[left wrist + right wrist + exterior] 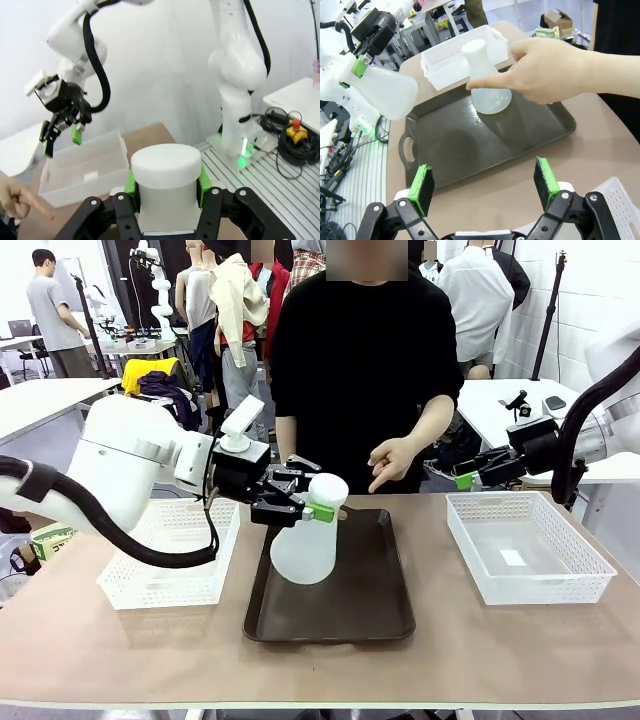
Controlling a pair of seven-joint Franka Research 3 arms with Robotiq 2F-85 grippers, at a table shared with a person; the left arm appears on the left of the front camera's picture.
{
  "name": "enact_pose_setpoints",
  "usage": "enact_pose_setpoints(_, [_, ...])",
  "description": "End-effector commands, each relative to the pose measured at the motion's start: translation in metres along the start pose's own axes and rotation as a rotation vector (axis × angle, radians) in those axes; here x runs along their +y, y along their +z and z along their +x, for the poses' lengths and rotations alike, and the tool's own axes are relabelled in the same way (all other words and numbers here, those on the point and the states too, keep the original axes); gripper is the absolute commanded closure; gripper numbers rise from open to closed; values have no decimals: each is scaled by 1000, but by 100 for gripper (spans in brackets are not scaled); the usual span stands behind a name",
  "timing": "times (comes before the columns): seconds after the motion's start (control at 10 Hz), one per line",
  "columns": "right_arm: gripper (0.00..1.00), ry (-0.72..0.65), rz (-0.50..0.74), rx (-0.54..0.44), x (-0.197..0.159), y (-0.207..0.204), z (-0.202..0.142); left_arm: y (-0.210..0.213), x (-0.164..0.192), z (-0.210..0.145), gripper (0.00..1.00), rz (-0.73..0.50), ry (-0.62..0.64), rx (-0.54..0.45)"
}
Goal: Prepare the laboratory tools.
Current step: Place the picked Big flask upright in the Handle tray as directed by the person.
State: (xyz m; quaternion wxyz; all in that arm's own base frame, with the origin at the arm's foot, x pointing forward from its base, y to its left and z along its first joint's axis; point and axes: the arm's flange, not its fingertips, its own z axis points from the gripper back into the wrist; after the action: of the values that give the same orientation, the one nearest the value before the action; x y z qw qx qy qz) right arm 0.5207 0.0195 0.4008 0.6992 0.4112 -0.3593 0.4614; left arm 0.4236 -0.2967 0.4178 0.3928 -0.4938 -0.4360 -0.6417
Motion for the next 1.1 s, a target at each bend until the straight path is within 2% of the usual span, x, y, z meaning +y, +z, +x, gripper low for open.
enact_pose_setpoints(0.0, [0, -13, -2, 13, 1, 0, 0, -7, 20, -23, 100, -3, 42, -154])
enact_pose_setpoints(0.1, [0, -13, -2, 13, 1, 0, 0, -10, 28, -31, 100, -22, 69, -174])
enact_pose_setpoints(0.6, [0, -13, -2, 13, 1, 0, 0, -23, 45, -89, 100, -26, 147, -78])
enact_pose_setpoints(1.0, [0, -13, -2, 13, 1, 0, 0, -24, 50, -107, 100, -16, 187, -83])
